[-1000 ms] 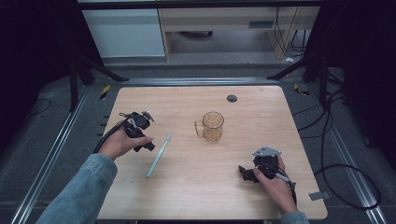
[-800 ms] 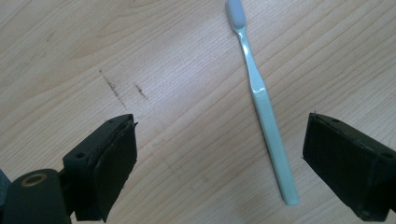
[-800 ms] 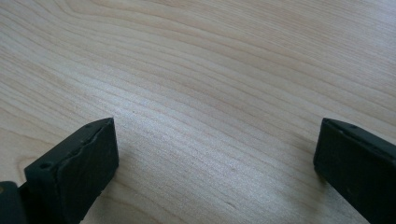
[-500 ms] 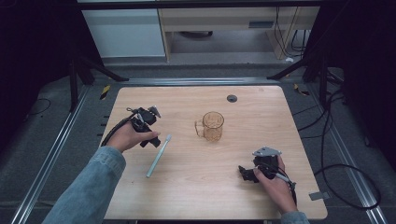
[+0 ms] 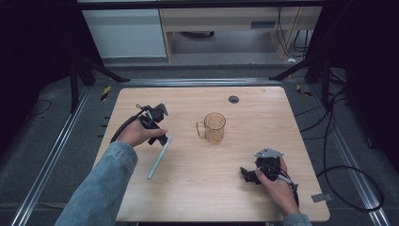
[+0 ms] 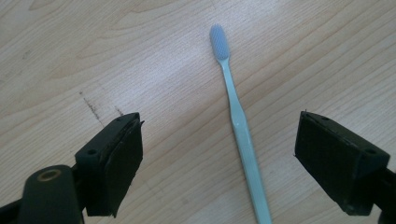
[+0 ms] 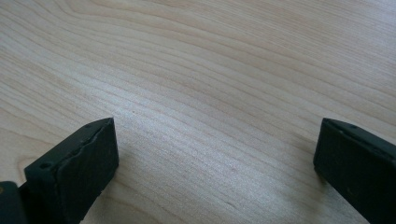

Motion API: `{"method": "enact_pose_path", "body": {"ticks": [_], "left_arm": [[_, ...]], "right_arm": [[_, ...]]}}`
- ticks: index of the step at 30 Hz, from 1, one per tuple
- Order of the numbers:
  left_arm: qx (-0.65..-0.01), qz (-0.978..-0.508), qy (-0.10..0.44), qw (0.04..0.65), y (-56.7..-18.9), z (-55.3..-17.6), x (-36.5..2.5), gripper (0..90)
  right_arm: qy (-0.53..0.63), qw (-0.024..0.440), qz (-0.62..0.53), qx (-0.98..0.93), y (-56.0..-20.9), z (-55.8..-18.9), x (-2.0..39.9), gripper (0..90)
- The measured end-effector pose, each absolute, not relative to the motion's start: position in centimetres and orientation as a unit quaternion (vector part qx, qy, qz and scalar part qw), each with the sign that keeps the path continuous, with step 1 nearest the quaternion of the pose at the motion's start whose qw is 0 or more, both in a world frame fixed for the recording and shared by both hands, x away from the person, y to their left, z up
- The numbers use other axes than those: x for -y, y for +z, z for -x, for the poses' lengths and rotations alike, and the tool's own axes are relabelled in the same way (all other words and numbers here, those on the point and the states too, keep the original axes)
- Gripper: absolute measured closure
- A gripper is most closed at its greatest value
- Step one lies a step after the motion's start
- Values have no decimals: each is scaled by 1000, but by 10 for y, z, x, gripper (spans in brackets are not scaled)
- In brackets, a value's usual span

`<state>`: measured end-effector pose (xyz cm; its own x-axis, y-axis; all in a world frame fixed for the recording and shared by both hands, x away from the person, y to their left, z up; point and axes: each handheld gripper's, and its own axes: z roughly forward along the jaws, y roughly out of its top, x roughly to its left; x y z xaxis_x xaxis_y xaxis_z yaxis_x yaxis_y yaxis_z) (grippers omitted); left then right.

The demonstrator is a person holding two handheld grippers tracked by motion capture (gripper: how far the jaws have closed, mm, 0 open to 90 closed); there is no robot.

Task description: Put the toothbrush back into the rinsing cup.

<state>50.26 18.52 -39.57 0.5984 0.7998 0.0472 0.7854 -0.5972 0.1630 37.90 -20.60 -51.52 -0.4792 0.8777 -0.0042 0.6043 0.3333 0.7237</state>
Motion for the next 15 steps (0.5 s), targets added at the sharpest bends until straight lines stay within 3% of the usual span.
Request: {"method": "enact_pose_path", "body": {"ticks": [15], "left_arm": [[-447,-891,52,52,-404,-508,-174,245]], "right_arm": [[337,203,-468,-791,-515,-379,206,4]]}}
